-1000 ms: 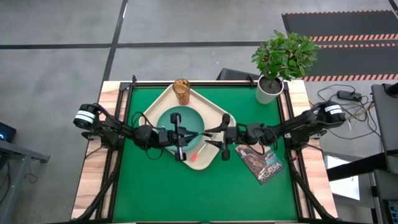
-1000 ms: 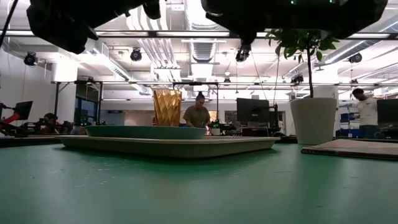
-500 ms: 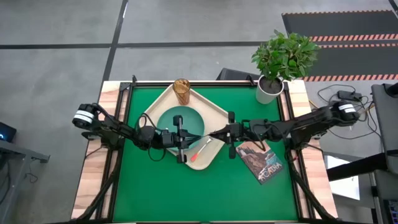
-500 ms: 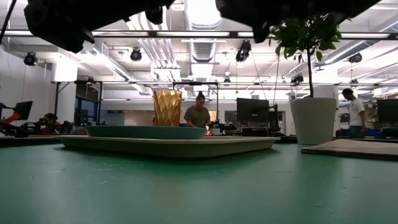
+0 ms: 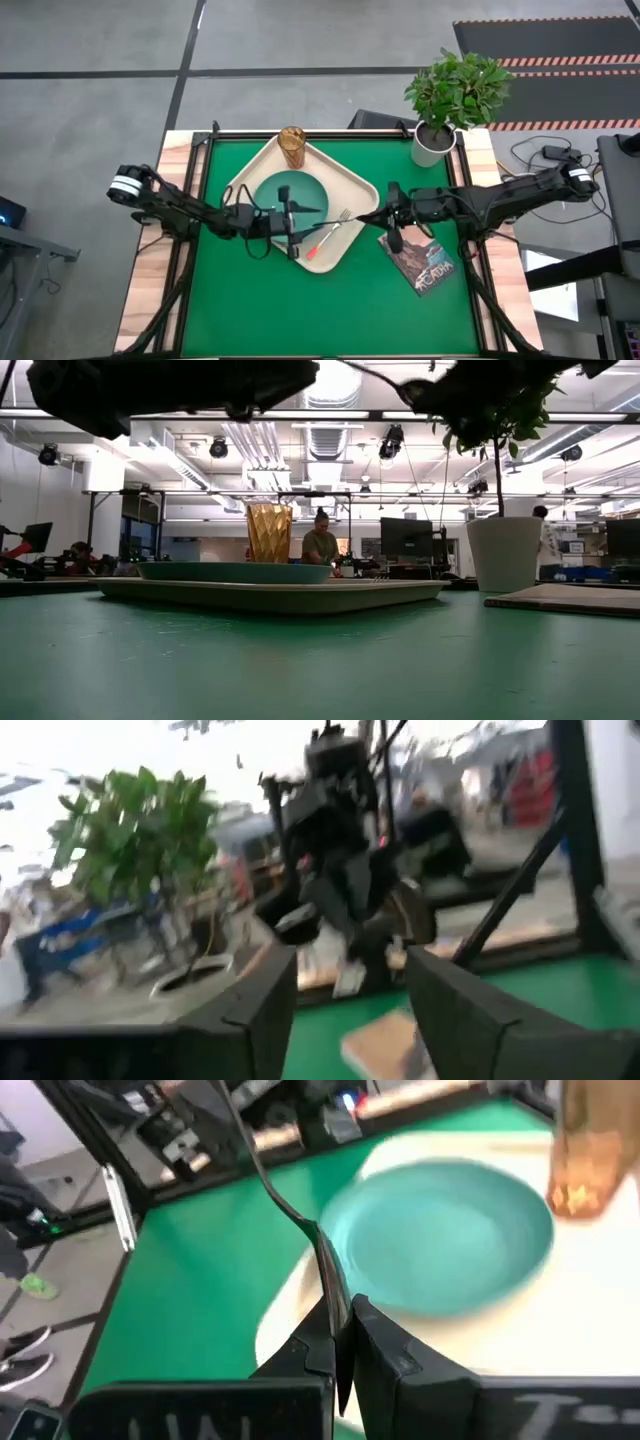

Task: Pick and place plate/cup/fork/spoon on tray
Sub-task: Put the black spoon on the white tray to the left of the green plate

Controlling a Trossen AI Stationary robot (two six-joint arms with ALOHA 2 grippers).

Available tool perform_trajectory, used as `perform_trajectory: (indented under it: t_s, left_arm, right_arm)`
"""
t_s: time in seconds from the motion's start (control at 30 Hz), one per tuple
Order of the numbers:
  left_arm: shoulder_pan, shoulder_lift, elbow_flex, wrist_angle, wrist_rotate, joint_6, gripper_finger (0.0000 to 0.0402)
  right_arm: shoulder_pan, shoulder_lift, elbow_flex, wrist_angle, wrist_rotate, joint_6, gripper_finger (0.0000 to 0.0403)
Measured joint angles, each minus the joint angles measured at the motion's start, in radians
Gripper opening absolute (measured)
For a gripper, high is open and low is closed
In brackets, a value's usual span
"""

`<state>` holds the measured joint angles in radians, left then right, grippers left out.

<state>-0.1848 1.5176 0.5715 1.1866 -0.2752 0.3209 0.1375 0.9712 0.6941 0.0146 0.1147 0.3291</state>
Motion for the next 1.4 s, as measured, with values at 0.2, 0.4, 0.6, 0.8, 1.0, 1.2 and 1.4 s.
perform_trajectory:
  t_s: [0.2, 0.4, 0.6, 0.8, 1.0, 1.2, 1.4]
  left_arm:
    - [0.000, -0.095, 0.000, -0.231, -0.073, -0.002, 0.0195]
    - [-0.008, -0.200, 0.046, -0.398, -0.081, -0.026, 0.0196]
    - [-0.015, -0.269, 0.093, -0.569, -0.096, -0.029, 0.0196]
    - [-0.022, -0.151, 0.187, -0.561, -0.096, -0.049, 0.0196]
    - [-0.047, 0.030, 0.392, -0.758, -0.233, 0.050, 0.0196]
    - [-0.054, 0.165, 0.571, -0.994, -0.382, 0.112, 0.0196]
    - [-0.067, 0.177, 0.577, -1.022, -0.539, 0.123, 0.0173]
  right_arm:
    - [0.000, -0.039, 0.000, -0.120, 0.005, 0.098, 0.0008]
    - [0.000, -0.006, 0.085, -0.380, 0.018, 0.185, 0.0008]
    - [0.000, 0.076, 0.212, -0.528, 0.027, 0.224, 0.0008]
    - [-0.006, 0.175, 0.328, -0.549, 0.042, 0.218, 0.0008]
    - [-0.034, 0.277, 0.460, -0.681, 0.038, 0.205, 0.0008]
    - [-0.069, 0.345, 0.534, -0.722, -0.067, 0.224, 0.0008]
    - [-0.093, 0.367, 0.545, -0.719, -0.091, 0.231, 0.0008]
